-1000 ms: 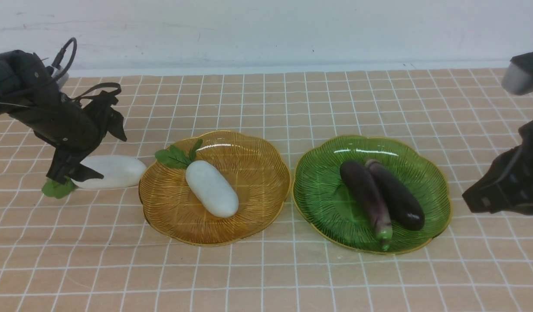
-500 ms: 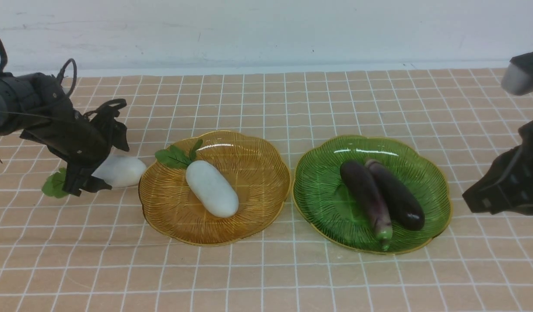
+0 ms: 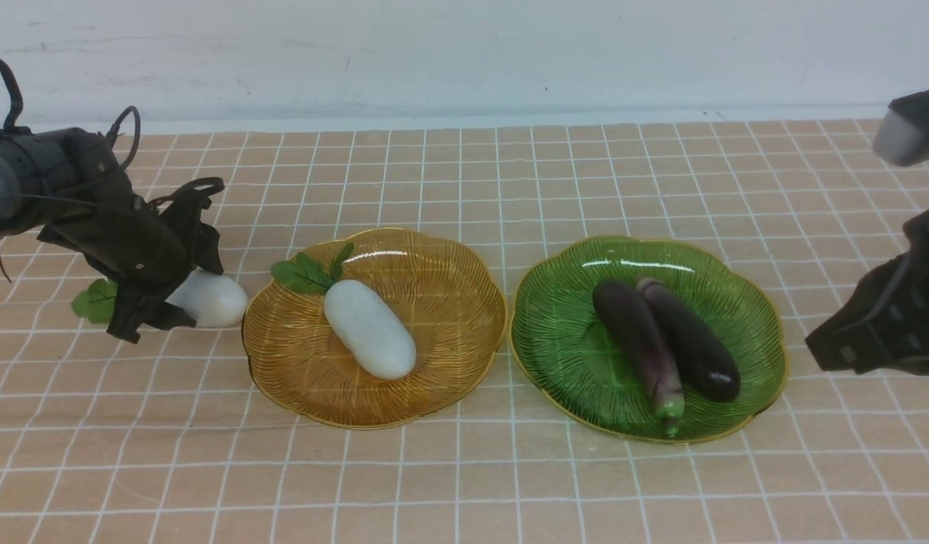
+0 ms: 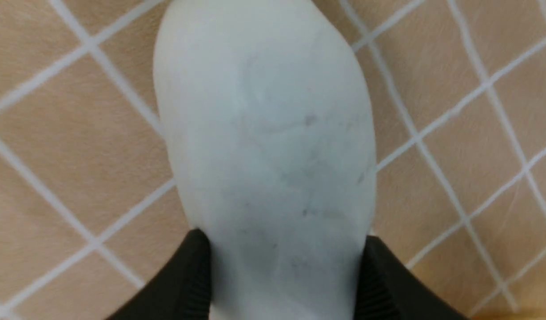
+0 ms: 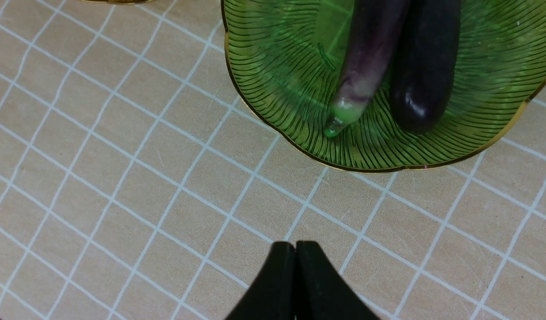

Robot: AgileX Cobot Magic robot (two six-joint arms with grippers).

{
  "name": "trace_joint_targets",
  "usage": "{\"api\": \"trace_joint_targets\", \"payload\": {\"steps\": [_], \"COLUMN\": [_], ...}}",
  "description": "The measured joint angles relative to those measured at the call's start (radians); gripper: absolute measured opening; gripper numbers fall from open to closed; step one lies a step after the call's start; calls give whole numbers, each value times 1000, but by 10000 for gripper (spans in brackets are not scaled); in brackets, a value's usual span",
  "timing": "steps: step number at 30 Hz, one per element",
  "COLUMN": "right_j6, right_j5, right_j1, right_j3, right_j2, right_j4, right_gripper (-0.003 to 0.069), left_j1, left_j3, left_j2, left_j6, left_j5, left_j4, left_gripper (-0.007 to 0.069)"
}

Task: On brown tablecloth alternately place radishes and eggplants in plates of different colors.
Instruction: 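Pick up the white radish and place it in the left plate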

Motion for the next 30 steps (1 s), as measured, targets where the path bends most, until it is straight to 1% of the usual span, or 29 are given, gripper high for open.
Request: {"api": "trace_joint_targets", "payload": {"steps": [1, 6, 8, 10, 13, 15, 16, 19, 22, 27, 30], "right_j6": [0, -1, -2, -5, -11, -12, -13, -14, -14, -9, 12], "right_j5": [0, 0, 0, 0, 0, 3, 5, 23, 32, 40, 40], "right_j1": [0, 0, 0, 0, 0, 0, 0, 0, 0, 0, 0], "right_j3": [0, 0, 0, 0, 0, 0, 0, 0, 1, 1, 3], "right_j2": [0, 0, 0, 0, 0, -3, -7, -32, -79, -210, -299], "right_j4": [5, 13, 13, 13, 13, 13, 13, 13, 13, 12, 8], "right_gripper": [-15, -15, -15, -15, -15, -15, -15, -15, -15, -15, -15], "left_j1": [0, 0, -4, -21, -83, -133, -150, -214, -280, -345, -374], "left_j3": [-10, -51, -67, -76, -78, -79, -79, -79, -79, -79, -79], "left_j2": [-9, -90, -137, -190, -243, -245, -242, -219, -175, -110, -83], "left_j6": [42, 175, 274, 416, 608, 697, 720, 773, 774, 712, 653], "left_j5": [20, 69, 101, 148, 244, 304, 322, 365, 373, 367, 356], "left_j4": [2, -10, -31, -72, -127, -141, -143, -139, -103, -9, 75], "left_gripper": [303, 303, 303, 302, 302, 302, 302, 302, 302, 304, 308]}}
